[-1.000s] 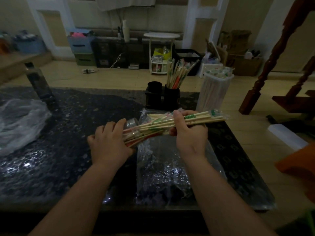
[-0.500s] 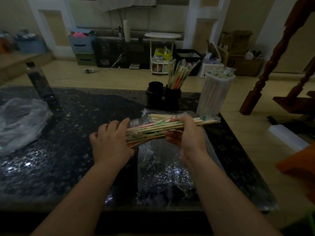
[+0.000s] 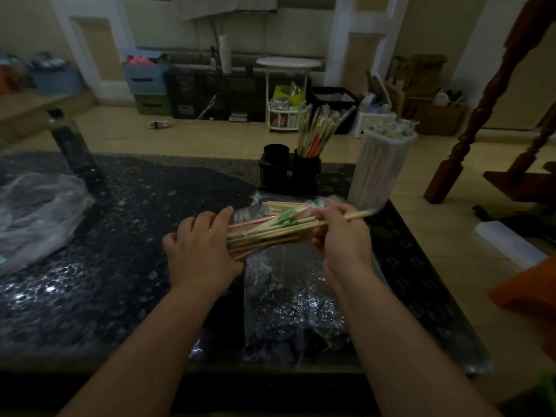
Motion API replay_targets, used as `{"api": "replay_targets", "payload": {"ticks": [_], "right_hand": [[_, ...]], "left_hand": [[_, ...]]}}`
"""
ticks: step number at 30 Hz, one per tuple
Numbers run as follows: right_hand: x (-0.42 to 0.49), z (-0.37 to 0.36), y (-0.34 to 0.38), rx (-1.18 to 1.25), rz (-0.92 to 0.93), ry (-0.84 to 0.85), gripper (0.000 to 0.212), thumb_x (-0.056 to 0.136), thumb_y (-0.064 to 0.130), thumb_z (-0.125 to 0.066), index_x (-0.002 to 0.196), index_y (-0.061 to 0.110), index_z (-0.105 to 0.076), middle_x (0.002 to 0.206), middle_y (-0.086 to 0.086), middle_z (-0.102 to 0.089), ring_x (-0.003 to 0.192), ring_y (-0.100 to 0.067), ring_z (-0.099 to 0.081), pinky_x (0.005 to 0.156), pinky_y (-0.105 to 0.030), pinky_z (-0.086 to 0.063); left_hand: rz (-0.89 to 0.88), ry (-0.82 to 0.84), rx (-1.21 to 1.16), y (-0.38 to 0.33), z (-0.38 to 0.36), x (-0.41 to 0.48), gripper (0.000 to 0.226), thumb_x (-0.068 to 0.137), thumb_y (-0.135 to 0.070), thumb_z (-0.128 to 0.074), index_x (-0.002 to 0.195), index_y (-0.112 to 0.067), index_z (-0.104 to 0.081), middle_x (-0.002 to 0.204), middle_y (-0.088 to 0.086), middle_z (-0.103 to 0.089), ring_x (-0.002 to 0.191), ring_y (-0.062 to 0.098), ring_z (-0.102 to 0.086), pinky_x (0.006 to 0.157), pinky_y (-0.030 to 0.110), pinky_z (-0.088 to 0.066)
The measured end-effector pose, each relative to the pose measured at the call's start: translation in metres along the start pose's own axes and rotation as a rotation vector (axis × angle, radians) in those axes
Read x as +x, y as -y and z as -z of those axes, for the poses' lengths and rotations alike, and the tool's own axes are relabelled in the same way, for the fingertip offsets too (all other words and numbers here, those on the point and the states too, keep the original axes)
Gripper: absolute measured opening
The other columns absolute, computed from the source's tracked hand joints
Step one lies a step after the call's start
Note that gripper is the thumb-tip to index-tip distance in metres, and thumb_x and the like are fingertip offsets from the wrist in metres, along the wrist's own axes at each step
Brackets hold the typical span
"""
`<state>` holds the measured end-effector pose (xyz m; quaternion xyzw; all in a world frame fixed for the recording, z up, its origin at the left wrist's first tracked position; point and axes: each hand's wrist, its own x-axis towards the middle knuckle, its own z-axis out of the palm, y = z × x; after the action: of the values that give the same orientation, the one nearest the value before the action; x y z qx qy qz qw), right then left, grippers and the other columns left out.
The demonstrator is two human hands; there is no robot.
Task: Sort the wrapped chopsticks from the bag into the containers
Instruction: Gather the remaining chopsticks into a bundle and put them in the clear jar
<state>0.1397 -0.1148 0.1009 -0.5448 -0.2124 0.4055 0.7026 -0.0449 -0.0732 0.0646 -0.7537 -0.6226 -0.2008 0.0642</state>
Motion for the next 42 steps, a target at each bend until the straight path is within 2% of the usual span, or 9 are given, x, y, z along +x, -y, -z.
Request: {"api": "replay_targets", "payload": {"ticks": [5,10,13,17,21,25,31,35,42], "right_hand": [[-0.003,0.003,-0.004,-0.031,0.125,-0.059,0.056,0.084,0.01,-0.076,0.121,0.027,-0.038,0.104,-0.009,-0.061,0.066,-0.014,-0.061,0.048,-0.019,-0.048],[0.005,0.003,-0.007,-0.176,0.214,-0.097,0.01,0.102,0.024,-0.049,0.107,0.025,-0.058,0.097,-0.004,-0.064,0.077,-0.015,-0.065,0.064,-0.03,-0.053],[0.007,-0.001,-0.023,-0.647,0.304,0.034,0.019,0.098,0.023,-0.055,0.108,0.018,-0.069,0.113,-0.008,-0.063,0.101,-0.018,-0.059,0.091,-0.034,-0.05],[0.006,0.003,-0.023,-0.643,0.365,-0.055,0.032,0.094,0.021,-0.062,0.126,0.023,-0.062,0.122,0.003,-0.047,0.106,-0.014,-0.055,0.093,-0.027,-0.047],[0.006,0.003,-0.023,-0.698,0.444,0.007,0.026,0.098,0.018,-0.056,0.121,0.017,-0.068,0.12,0.002,-0.06,0.11,-0.013,-0.056,0.101,-0.034,-0.047],[0.012,0.007,-0.023,-0.688,0.404,0.114,0.028,0.101,0.01,-0.049,0.121,0.015,-0.068,0.116,0.004,-0.062,0.106,-0.007,-0.053,0.088,-0.008,-0.04],[0.02,0.019,-0.017,-0.685,0.285,0.073,0.018,0.096,0.009,-0.056,0.101,0.022,-0.067,0.098,0.005,-0.065,0.09,-0.009,-0.057,0.08,-0.024,-0.043],[0.022,0.029,-0.018,-1.045,0.104,0.308,0.023,0.085,0.01,-0.066,0.068,0.024,-0.061,0.071,0.001,-0.064,0.073,-0.02,-0.061,0.07,-0.029,-0.048],[0.005,0.028,-0.022,-1.728,-0.103,0.584,0.018,0.074,0.023,-0.082,0.078,0.018,-0.065,0.097,-0.006,-0.069,0.089,-0.023,-0.063,0.073,-0.026,-0.046]], "left_hand": [[-0.008,0.01,-0.003,0.001,0.001,0.0,0.093,0.068,-0.053,-0.074,0.148,-0.036,-0.028,0.138,-0.004,-0.044,0.124,0.023,-0.039,0.095,0.044,-0.031],[0.001,0.0,-0.002,0.0,0.002,0.0,0.095,0.065,-0.051,-0.076,0.148,-0.035,-0.032,0.137,-0.003,-0.047,0.122,0.025,-0.041,0.095,0.045,-0.032],[-0.002,0.023,0.016,0.0,0.002,-0.001,0.095,0.068,-0.05,-0.075,0.149,-0.036,-0.027,0.139,-0.004,-0.044,0.124,0.023,-0.039,0.096,0.045,-0.032],[0.014,0.039,0.003,0.0,0.001,0.0,0.094,0.069,-0.051,-0.074,0.149,-0.037,-0.026,0.138,-0.005,-0.043,0.124,0.023,-0.038,0.096,0.044,-0.031],[0.018,0.003,0.015,0.001,-0.001,0.0,0.094,0.063,-0.051,-0.076,0.146,-0.036,-0.034,0.134,-0.004,-0.048,0.12,0.024,-0.042,0.093,0.044,-0.032],[0.038,0.011,0.021,0.004,-0.002,0.002,0.096,0.062,-0.057,-0.076,0.145,-0.037,-0.033,0.135,-0.004,-0.048,0.122,0.023,-0.042,0.093,0.045,-0.033],[0.108,0.053,-0.041,0.008,0.0,0.006,0.1,0.062,-0.062,-0.078,0.146,-0.035,-0.031,0.137,0.0,-0.046,0.124,0.027,-0.042,0.095,0.047,-0.035],[0.129,0.079,-0.053,0.009,0.003,0.007,0.102,0.062,-0.063,-0.079,0.146,-0.034,-0.03,0.137,0.001,-0.045,0.125,0.028,-0.041,0.096,0.048,-0.035],[0.153,0.097,-0.051,0.009,0.005,0.008,0.103,0.061,-0.064,-0.079,0.146,-0.034,-0.029,0.138,0.002,-0.044,0.124,0.029,-0.041,0.097,0.05,-0.036]]}}
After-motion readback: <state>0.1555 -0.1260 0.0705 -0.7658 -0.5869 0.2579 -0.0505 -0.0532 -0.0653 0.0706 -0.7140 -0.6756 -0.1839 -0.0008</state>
